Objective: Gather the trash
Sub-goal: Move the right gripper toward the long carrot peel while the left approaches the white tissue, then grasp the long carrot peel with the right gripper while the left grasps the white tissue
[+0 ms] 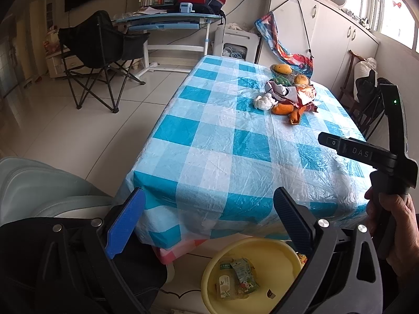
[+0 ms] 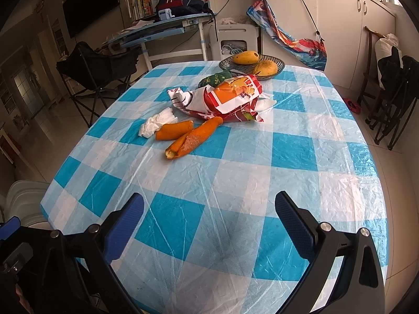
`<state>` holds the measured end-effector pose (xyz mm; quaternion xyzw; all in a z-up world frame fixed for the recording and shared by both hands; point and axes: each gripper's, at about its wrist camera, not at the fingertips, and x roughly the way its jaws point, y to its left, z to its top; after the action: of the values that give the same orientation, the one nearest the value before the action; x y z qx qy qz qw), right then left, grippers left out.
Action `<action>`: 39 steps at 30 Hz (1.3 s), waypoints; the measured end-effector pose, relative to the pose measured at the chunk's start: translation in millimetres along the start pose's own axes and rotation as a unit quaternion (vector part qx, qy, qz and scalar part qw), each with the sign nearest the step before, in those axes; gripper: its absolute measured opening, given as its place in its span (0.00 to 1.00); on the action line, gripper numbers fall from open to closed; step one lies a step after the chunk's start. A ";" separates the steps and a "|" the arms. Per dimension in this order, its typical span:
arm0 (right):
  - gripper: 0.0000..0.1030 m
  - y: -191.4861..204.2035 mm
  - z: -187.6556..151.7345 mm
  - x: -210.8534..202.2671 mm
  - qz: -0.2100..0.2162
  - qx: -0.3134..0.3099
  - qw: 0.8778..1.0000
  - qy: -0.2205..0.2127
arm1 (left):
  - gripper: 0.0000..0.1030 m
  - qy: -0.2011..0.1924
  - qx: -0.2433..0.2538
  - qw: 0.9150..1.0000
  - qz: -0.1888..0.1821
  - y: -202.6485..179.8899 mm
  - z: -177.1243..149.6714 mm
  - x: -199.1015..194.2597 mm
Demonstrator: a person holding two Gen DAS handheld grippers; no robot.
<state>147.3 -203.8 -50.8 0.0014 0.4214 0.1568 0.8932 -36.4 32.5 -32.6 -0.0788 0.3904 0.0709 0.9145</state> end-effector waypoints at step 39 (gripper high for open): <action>0.22 -17.6 44.0 58.8 0.045 0.011 0.998 0.051 | 0.92 0.021 0.011 1.000 -0.005 -75.8 143.9 149.1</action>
<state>220.3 -198.3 -69.1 0.0224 0.4679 0.1916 0.8624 181.4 -2.7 -35.7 -0.0719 0.4101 0.0607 0.9072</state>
